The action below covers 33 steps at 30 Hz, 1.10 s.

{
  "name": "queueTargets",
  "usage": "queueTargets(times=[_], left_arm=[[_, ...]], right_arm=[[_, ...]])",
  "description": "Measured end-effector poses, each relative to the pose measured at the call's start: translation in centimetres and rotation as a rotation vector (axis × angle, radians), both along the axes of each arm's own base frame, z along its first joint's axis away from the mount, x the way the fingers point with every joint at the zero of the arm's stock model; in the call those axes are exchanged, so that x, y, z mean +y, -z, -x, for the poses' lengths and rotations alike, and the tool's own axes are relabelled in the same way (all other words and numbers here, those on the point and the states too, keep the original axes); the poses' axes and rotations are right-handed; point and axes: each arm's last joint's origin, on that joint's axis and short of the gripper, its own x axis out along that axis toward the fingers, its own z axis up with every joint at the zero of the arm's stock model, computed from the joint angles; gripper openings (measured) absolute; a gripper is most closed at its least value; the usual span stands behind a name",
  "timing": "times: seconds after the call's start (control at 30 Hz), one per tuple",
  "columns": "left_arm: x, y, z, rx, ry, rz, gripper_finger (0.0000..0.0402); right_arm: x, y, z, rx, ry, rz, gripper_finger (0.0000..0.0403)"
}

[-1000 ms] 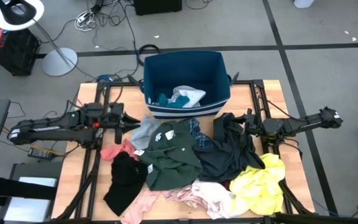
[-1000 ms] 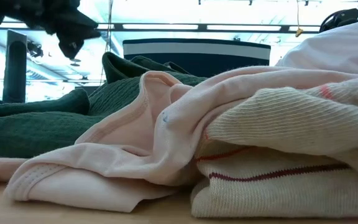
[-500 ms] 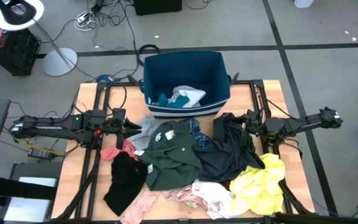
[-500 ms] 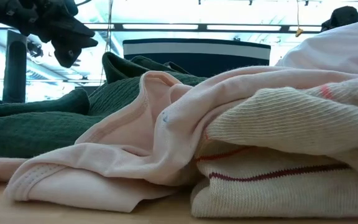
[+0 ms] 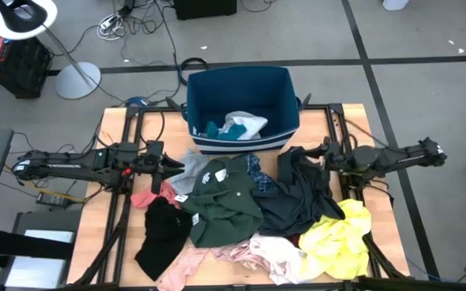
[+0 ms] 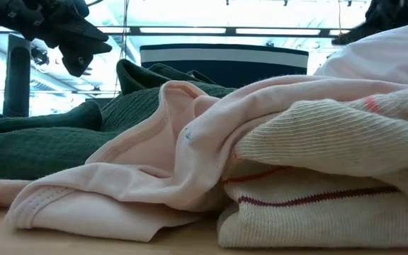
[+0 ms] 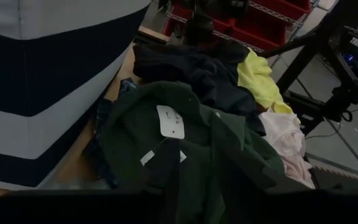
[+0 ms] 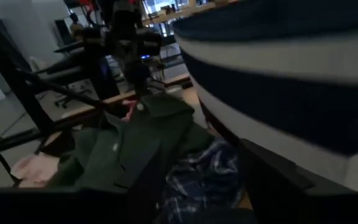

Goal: Sort clothes
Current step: Put the black jacket into the blue laundry bin

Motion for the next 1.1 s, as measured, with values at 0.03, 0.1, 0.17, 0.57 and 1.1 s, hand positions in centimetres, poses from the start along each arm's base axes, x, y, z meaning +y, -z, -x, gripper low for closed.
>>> queueTargets(times=[0.03,0.1,0.17,0.57,1.1], left_arm=[[0.0,0.0,0.0,0.0,0.0,0.0,0.0105],[0.0,-0.1,0.0,-0.011,0.0,-0.002,0.0105],[0.0,-0.4,-0.1,-0.039,0.003,-0.015,0.0105],[0.0,-0.4,-0.2,-0.041,0.016,-0.046,0.0105],[0.0,0.7,-1.4,0.051,0.014,-0.015,0.0105]], right_arm=[[0.0,-0.8,0.2,0.018,0.0,0.003,0.0203],[-0.1,-2.1,0.5,0.083,-0.003,0.002,0.0195],[0.0,-3.3,0.6,0.157,-0.012,-0.013,0.0187],[2.2,-5.5,-4.9,0.587,-0.151,-0.174,0.0156],[3.9,0.1,-9.8,1.032,-0.111,-0.327,0.025]])
